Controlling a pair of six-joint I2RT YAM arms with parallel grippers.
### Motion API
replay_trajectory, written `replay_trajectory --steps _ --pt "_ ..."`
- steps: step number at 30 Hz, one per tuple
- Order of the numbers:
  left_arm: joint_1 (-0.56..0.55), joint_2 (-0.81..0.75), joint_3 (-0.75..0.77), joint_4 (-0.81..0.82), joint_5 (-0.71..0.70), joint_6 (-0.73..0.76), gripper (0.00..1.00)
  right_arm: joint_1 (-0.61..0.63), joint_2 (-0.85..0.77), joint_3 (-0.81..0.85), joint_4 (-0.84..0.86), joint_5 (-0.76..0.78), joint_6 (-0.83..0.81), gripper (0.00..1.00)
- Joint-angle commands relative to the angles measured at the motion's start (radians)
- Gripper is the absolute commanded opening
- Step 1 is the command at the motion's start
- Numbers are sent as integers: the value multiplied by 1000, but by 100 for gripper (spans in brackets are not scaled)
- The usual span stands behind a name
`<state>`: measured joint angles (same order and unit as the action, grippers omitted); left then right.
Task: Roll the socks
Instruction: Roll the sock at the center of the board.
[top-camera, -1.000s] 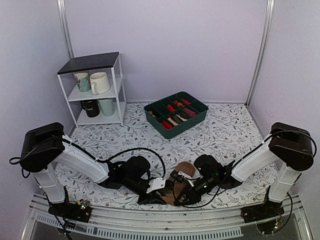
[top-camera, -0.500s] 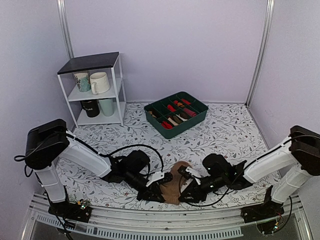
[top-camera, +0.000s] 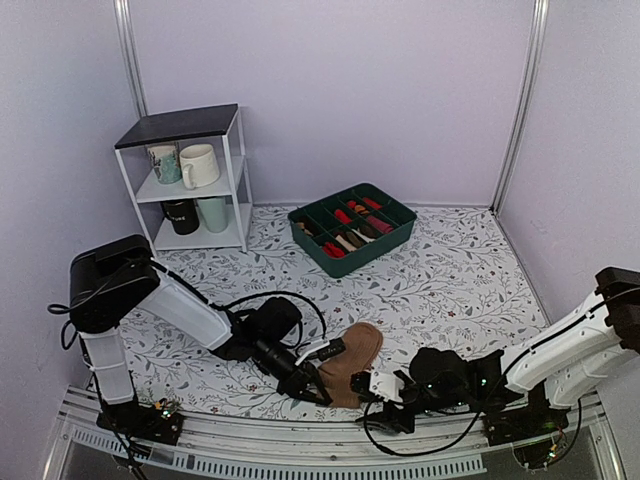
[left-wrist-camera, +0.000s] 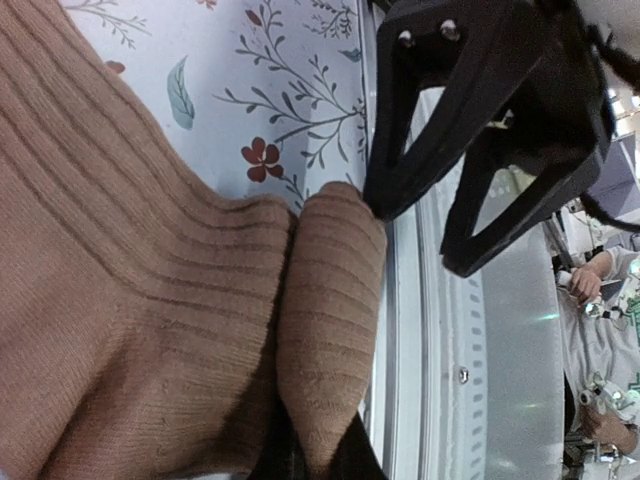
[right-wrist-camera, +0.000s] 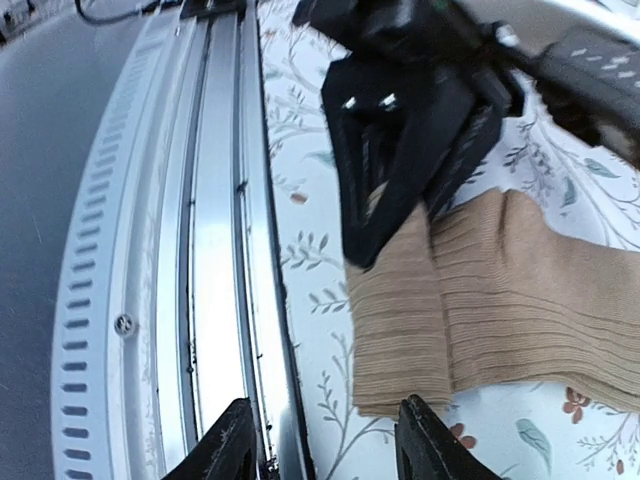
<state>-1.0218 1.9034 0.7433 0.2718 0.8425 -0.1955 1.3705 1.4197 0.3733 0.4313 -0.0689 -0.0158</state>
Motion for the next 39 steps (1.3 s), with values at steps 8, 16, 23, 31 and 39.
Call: replay_trajectory --steps 8,16,23,31,39 --pt "3 51 -17 -82 -2 -27 0 93 121 74 58 380 -109 50" --pt "5 51 -22 -82 -3 -22 0 119 109 70 83 351 -159 50" --pt "6 53 -19 -85 -3 -21 0 119 180 94 98 262 -151 49" --pt "5 54 -16 -89 0 -18 0 115 256 126 48 320 -90 46" --pt "6 36 -14 -78 -13 4 13 93 315 157 -69 205 0 20"
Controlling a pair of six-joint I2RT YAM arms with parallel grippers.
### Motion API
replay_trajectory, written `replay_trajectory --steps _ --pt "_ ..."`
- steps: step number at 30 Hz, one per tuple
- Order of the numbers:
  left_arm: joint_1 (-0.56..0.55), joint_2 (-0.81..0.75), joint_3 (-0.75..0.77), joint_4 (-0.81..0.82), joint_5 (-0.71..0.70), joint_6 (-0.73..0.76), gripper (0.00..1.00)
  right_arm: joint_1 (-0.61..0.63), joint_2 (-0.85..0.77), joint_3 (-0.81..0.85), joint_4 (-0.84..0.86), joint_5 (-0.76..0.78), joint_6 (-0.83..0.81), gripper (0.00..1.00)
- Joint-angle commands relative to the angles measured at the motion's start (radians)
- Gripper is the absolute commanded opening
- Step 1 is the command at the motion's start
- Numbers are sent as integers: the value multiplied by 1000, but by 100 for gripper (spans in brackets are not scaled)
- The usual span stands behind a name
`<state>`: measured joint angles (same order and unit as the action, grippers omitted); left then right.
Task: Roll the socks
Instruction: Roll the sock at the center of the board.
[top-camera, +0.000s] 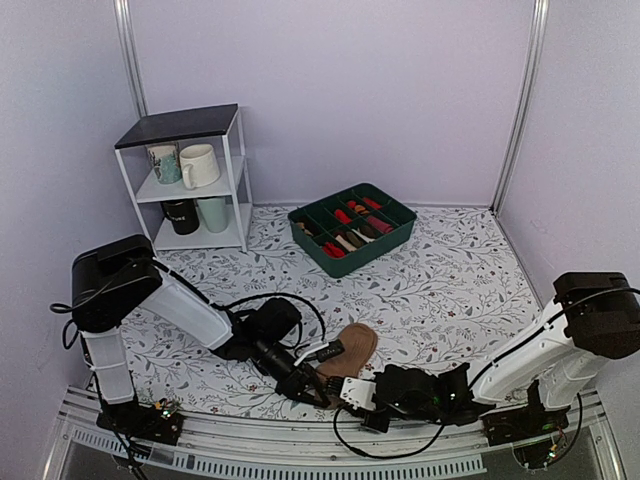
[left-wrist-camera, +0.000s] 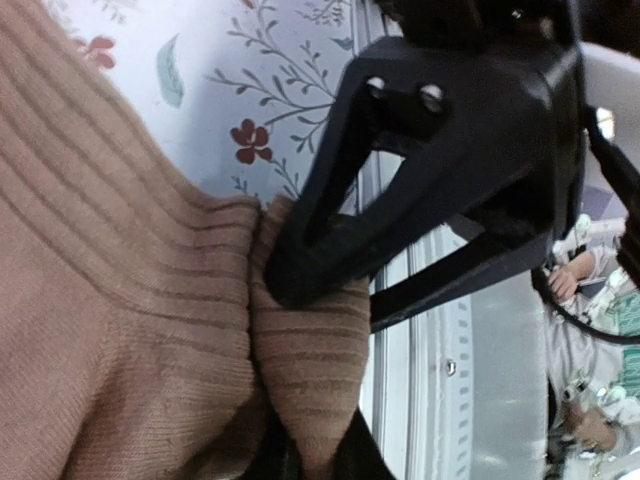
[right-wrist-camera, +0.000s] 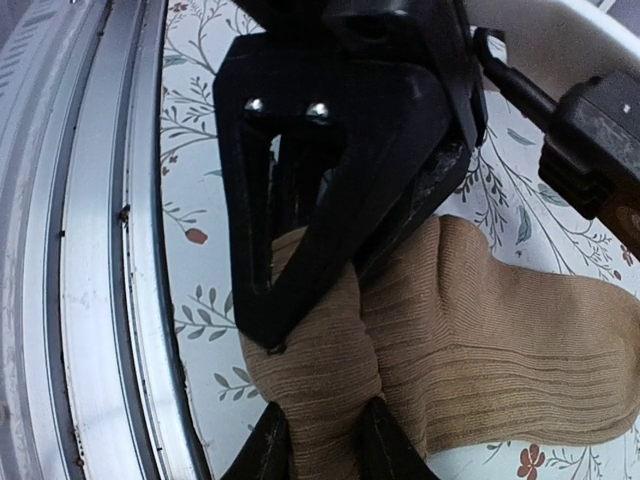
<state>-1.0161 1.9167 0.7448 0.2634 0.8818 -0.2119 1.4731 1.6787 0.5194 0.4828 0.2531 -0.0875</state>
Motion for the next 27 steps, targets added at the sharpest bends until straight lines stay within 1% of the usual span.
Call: replay_trajectory --steps 1,4,5,7,8,10,13,16,18,21,23,25,26,27 --pt "2 7 -16 -76 -75 37 14 -17 55 8 -138 -140 102 19" --pt "2 -65 -19 -99 -150 87 14 -43 46 -11 -165 -229 166 18" --pt "1 -93 -22 -104 -175 104 16 -56 43 -16 -174 -265 179 18" --pt "2 -148 -30 -115 -218 141 24 -78 41 -13 -202 -333 204 17" --pt "3 -178 -41 -112 -237 156 25 -89 41 -5 -221 -369 210 17" --pt "3 -246 -74 -93 -278 177 26 -113 42 10 -260 -428 225 17" --pt "5 -341 -145 -52 -364 193 28 -143 22 6 -272 -499 249 18" --pt "4 -429 -225 24 -388 196 30 -193 23 8 -277 -589 272 18" --pt "-3 -484 -274 87 -362 203 44 -235 47 26 -293 -653 288 18" --pt "-64 -565 -339 164 -378 262 47 -277 91 73 -350 -715 299 18" --pt "-81 -576 -356 187 -383 299 49 -301 128 121 -420 -746 302 18" --pt "-85 -549 -350 184 -386 321 50 -321 165 168 -478 -784 307 18" --pt "-89 -530 -339 177 -388 336 53 -326 179 184 -501 -799 306 18" --pt "-91 -512 -330 174 -390 349 61 -329 189 195 -519 -808 303 18"
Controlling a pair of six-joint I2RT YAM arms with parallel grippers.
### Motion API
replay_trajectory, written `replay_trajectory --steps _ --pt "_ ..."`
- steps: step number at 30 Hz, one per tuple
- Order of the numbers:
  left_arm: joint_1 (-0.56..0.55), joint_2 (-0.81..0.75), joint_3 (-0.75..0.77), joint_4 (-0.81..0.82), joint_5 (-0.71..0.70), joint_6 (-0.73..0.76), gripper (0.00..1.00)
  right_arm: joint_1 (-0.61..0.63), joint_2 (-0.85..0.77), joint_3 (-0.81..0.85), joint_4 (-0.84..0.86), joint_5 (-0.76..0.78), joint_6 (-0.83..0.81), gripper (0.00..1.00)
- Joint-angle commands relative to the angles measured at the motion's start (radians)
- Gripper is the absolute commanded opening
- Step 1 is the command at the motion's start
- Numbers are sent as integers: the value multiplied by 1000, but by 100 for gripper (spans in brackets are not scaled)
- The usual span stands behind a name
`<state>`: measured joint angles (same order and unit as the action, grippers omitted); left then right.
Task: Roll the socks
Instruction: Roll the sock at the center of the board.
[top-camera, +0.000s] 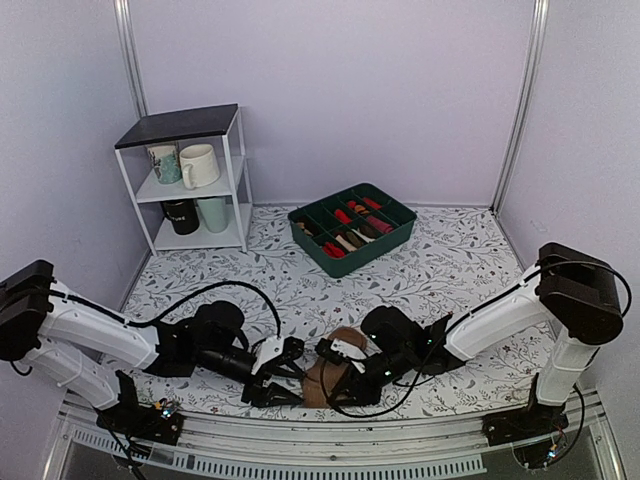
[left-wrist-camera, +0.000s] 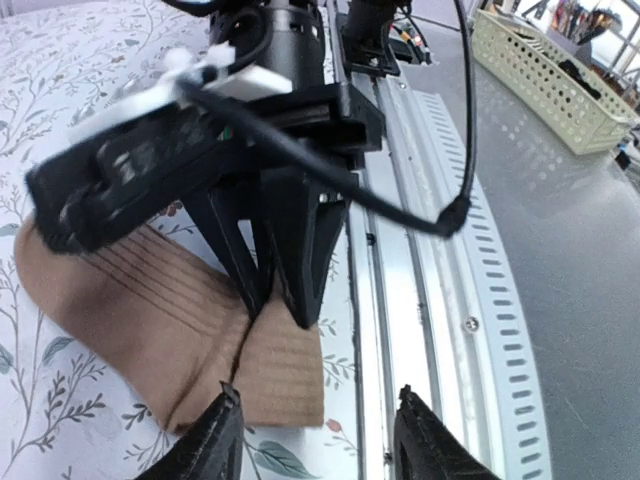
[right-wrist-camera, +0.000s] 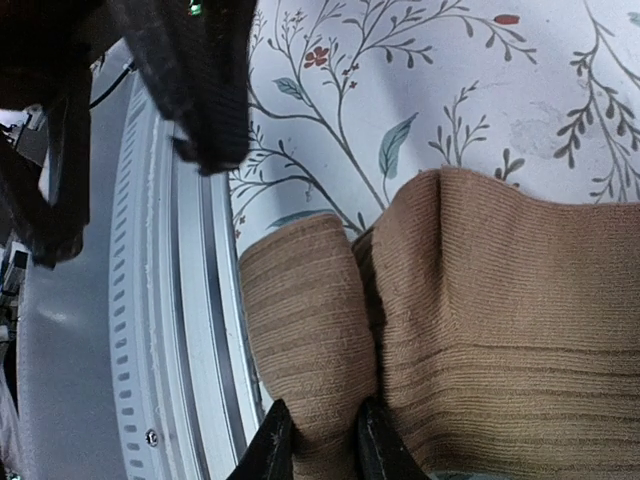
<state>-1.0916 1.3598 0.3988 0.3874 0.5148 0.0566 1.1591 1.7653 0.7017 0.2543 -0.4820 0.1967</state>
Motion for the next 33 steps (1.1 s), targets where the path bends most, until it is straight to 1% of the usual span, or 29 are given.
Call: replay_trajectory --steps 1,8,18,27,30,31,33 --pt "-19 63 24 47 -23 93 62 -18 111 23 -304 -85 18 18" --pt "-40 169 57 14 -12 111 63 -50 141 58 -354 -129 23 18" --pt "-71 229 71 58 -72 66 62 -73 164 69 -355 -183 47 18" --pt "-110 315 117 6 -162 43 61 -101 173 70 -373 -234 58 18" --pt "-114 341 132 -23 -191 34 57 -102 177 69 -371 -246 61 18" --pt "-115 353 138 -31 -193 33 53 -102 178 69 -368 -251 61 18" --pt "-115 365 145 -46 -192 27 41 -103 180 72 -366 -252 66 18"
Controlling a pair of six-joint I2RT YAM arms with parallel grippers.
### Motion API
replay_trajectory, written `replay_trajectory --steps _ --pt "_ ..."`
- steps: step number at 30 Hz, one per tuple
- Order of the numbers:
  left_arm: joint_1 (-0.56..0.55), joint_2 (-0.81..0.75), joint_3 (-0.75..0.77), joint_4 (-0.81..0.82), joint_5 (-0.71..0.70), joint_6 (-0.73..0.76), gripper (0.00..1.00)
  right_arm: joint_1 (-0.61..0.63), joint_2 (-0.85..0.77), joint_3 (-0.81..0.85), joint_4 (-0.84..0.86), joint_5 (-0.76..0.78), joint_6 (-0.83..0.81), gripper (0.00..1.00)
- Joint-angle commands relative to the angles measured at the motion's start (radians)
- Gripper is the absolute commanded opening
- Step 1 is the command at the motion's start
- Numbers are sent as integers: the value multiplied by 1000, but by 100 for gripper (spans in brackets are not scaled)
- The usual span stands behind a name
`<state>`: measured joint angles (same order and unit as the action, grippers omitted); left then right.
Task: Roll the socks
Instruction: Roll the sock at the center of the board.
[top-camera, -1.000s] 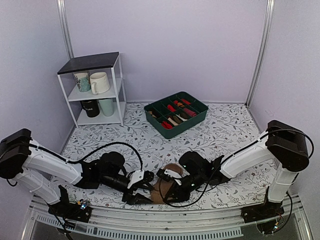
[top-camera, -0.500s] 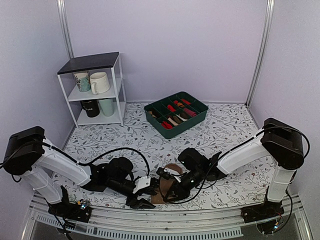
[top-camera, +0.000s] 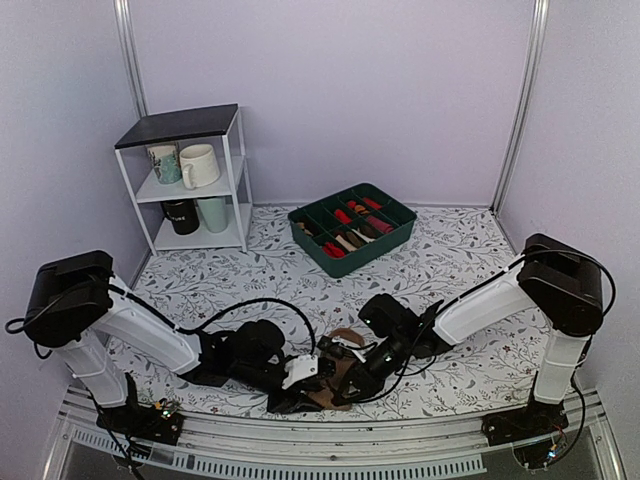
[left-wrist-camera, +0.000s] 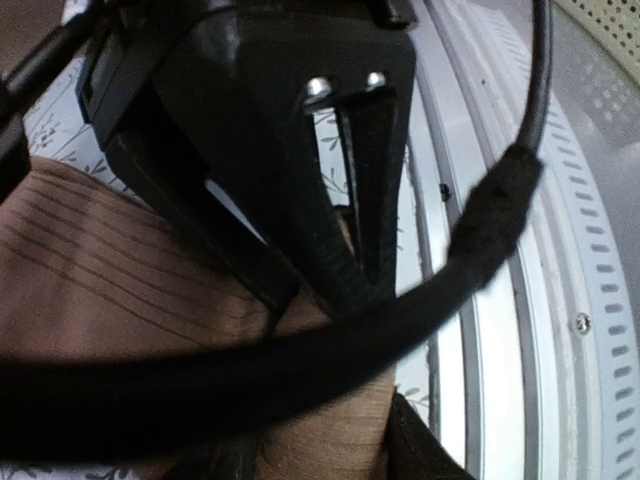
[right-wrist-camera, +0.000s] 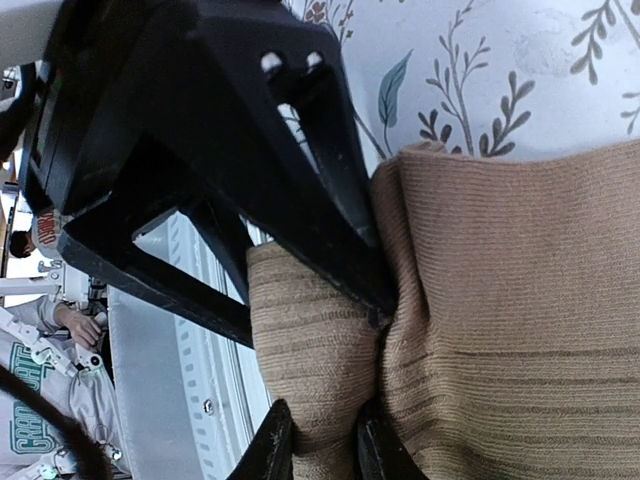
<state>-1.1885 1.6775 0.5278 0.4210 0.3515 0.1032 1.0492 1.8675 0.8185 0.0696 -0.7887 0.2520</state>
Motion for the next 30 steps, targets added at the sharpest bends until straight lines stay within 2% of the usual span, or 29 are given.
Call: replay_trajectory --steps 1,5,8,10,17,20,24,30 --pt "-17 49 18 -83 -26 -24 36 6 78 -44 -179 54 13 18" --pt "-17 38 13 -90 -19 -47 19 1 73 -42 -157 68 21 19" --pt "-12 33 24 -128 -2 -73 13 -8 36 -52 -99 110 39 26" --pt "2 40 34 -158 29 -101 11 -9 -27 -73 -33 196 44 32" --pt "71 68 50 -210 172 -219 10 16 -401 -365 464 524 -53 44" --pt "100 93 63 -242 241 -258 10 57 -480 -456 609 564 -176 48" --pt "133 146 75 -248 316 -307 10 128 -453 -427 551 567 -342 50" --pt "169 191 77 -243 379 -342 10 223 -373 -393 512 626 -432 51"
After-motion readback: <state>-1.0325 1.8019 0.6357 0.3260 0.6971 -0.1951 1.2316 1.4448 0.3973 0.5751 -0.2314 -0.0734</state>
